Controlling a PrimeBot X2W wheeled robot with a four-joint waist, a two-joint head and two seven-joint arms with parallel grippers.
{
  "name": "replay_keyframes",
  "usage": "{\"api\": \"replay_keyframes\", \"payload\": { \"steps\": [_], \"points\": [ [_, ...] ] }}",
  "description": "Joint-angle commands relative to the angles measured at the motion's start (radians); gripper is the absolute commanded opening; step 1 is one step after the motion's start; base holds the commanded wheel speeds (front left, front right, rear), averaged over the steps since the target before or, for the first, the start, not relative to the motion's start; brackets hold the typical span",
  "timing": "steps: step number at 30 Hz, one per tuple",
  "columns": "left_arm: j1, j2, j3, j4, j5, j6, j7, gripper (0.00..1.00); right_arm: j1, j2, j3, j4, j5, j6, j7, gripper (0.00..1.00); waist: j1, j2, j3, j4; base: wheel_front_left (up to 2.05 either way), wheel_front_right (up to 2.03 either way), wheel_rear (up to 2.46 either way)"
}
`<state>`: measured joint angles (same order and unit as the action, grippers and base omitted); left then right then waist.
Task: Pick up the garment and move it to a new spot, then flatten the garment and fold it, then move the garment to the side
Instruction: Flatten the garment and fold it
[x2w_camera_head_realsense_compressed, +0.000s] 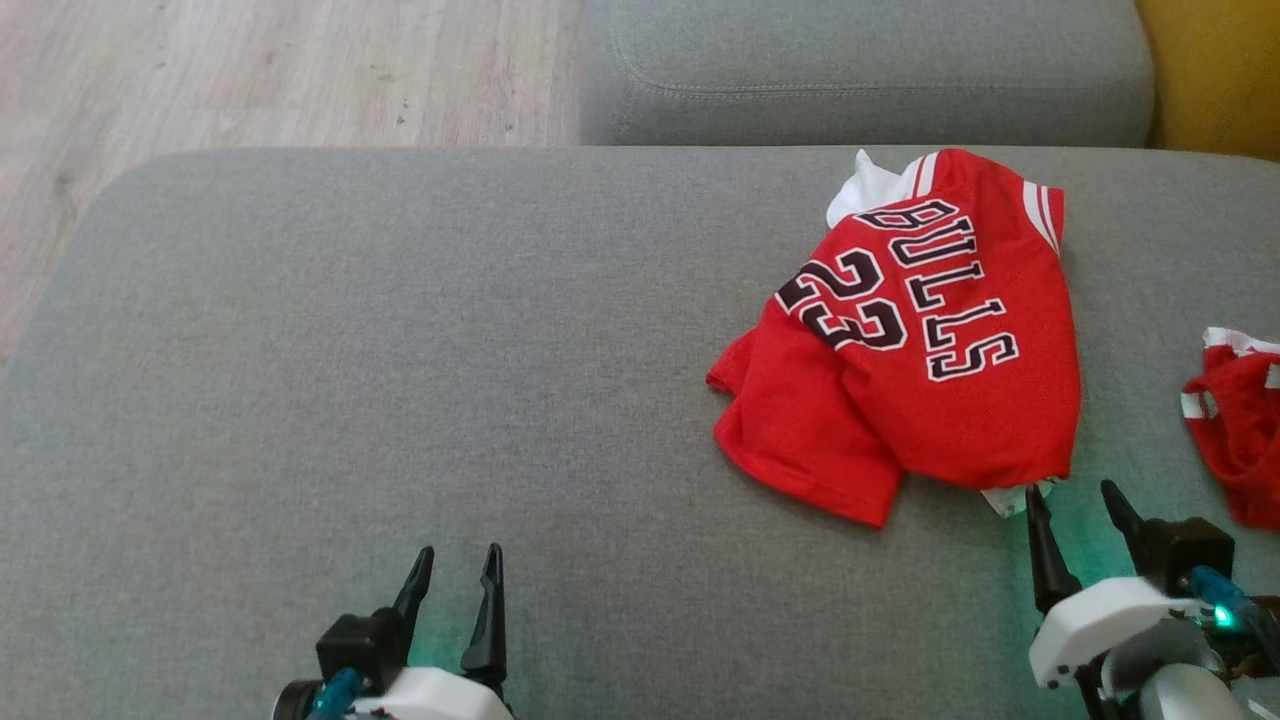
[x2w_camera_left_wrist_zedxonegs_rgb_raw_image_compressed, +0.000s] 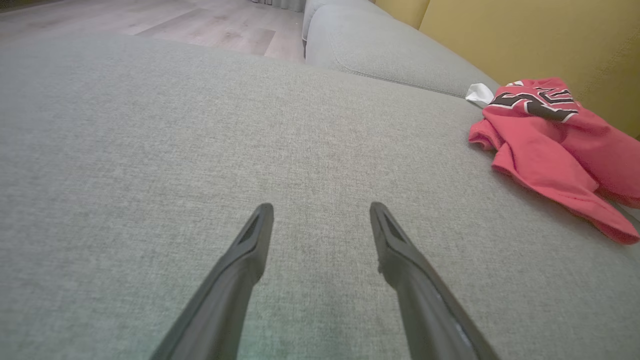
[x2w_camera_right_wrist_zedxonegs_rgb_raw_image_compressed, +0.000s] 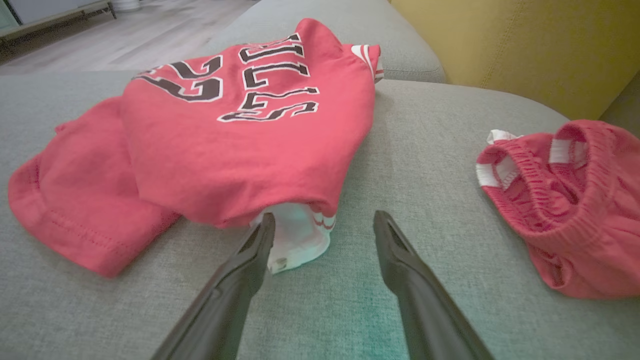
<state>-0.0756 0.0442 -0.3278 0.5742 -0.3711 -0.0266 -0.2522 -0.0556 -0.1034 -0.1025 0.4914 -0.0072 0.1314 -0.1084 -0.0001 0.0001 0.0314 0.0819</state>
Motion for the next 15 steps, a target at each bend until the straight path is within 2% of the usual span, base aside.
{"api": "replay_keyframes", "payload": {
  "steps": [1, 15],
  "points": [
    [-0.042, 0.006, 0.023, -0.024, 0.000, 0.003, -0.010, 1.00, -0.038, 0.000, 0.012, -0.043, 0.011, -0.001, -0.021, 1.00, 0.0001, -0.0001, 0.003, -0.005, 0.00, 0.00, 0.00],
    [-0.063, 0.006, 0.000, -0.022, -0.006, 0.001, -0.010, 1.00, -0.076, 0.041, -0.040, 0.047, 0.008, -0.001, -0.007, 1.00, 0.0001, -0.0001, 0.034, 0.024, 0.00, 0.00, 0.00]
  ]
}}
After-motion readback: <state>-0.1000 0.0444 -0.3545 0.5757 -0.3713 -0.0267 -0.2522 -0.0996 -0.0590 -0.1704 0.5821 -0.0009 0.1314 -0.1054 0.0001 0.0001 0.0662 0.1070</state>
